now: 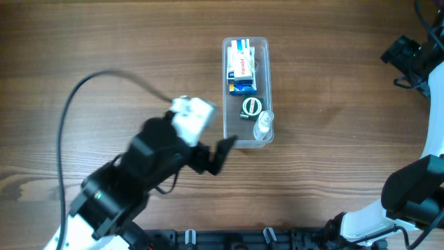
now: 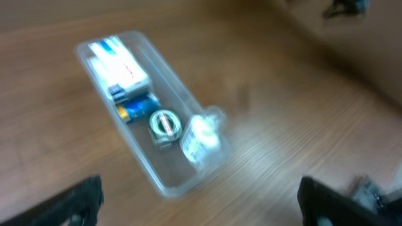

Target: Pack container

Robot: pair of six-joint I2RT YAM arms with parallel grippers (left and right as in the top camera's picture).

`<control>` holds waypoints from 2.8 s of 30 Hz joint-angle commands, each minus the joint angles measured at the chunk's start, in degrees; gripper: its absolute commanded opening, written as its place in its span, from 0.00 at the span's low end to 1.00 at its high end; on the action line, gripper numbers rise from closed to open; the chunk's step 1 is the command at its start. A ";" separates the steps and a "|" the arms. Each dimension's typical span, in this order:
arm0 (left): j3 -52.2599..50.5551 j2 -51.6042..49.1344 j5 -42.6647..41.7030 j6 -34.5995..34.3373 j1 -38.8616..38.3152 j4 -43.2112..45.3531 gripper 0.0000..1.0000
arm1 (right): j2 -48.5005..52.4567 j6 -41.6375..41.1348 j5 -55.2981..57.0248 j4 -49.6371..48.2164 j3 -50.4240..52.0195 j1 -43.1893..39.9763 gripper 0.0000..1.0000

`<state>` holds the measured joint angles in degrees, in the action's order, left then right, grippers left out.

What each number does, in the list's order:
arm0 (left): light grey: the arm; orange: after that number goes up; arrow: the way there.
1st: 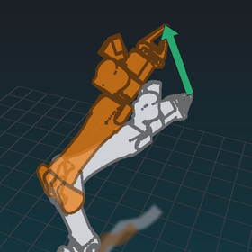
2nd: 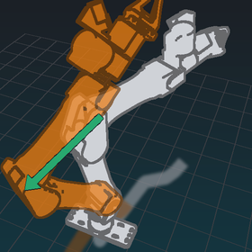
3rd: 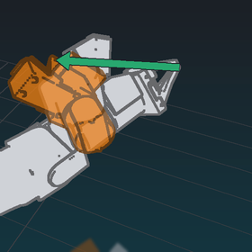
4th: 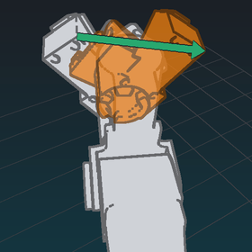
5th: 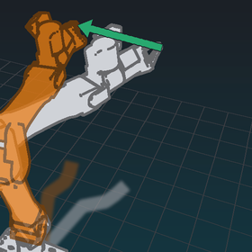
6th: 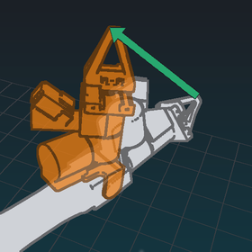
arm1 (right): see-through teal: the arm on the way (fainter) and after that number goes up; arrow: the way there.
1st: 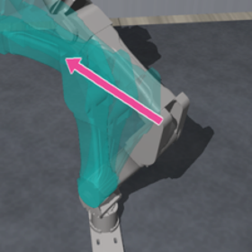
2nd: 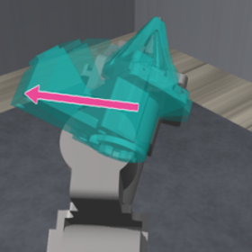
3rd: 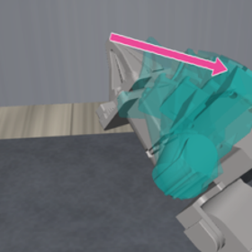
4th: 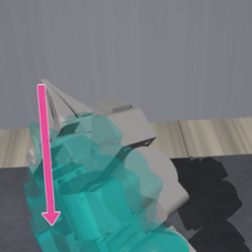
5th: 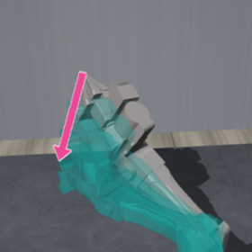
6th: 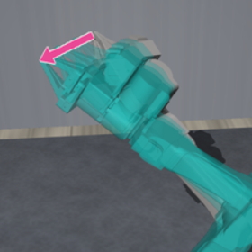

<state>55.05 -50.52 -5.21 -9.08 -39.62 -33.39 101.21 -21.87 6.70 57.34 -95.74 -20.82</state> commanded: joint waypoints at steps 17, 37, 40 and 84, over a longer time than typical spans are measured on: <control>-45.57 46.86 -14.88 12.31 31.85 22.10 1.00 | 0.83 -0.79 0.81 -0.13 -0.02 0.17 1.00; -54.14 50.40 -14.47 12.74 38.82 29.55 1.00 | 0.83 -0.79 0.81 -0.13 -0.02 0.17 1.00; -54.14 50.40 -14.49 12.74 38.93 29.57 1.00 | 0.83 -0.79 0.81 -0.13 -0.02 0.17 1.00; -54.14 50.36 -14.49 12.74 38.93 29.57 1.00 | -35.50 -0.79 0.81 -0.09 1.73 24.72 1.00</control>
<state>1.39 -0.78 -19.44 2.74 -1.10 -4.03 70.00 -21.87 6.66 57.36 -95.26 0.21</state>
